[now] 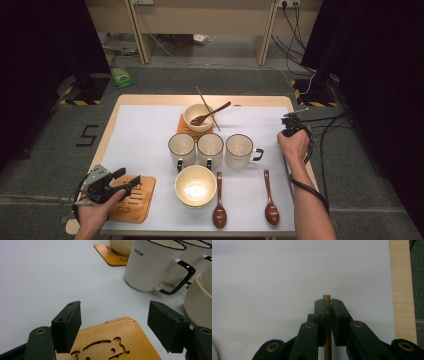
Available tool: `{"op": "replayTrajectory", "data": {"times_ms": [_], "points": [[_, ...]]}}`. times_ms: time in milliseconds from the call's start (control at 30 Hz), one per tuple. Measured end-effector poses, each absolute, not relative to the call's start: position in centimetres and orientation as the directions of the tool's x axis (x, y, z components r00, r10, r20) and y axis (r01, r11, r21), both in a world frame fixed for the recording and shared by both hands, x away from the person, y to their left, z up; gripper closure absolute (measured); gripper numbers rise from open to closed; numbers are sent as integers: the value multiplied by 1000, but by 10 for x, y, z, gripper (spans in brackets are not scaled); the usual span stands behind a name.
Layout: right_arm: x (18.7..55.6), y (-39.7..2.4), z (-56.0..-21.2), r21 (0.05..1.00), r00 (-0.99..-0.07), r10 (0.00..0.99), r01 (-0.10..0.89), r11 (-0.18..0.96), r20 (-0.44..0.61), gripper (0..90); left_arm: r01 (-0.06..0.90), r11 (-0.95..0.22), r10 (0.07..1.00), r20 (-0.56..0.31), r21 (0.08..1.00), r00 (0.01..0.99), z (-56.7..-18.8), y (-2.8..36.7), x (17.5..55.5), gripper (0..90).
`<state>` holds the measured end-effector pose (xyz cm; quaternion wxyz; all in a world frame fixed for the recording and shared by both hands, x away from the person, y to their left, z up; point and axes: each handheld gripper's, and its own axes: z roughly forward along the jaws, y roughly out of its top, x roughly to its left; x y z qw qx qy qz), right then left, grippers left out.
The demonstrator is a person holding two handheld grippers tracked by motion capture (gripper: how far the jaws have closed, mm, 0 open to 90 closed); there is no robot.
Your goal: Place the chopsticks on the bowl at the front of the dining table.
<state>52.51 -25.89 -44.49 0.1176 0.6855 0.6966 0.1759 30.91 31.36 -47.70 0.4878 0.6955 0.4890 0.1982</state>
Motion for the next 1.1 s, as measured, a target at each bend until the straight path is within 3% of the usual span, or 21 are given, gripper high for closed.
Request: {"op": "replayTrajectory", "data": {"times_ms": [900,1100], "points": [[529,-252,-457,397,-41,997,918,15,59,826,488,-46,873,-202,872,443,-478,314,309,264],[528,-252,-456,397,-41,997,918,13,61,788,488,-47,873,-201,872,443,-478,314,309,264]]}}
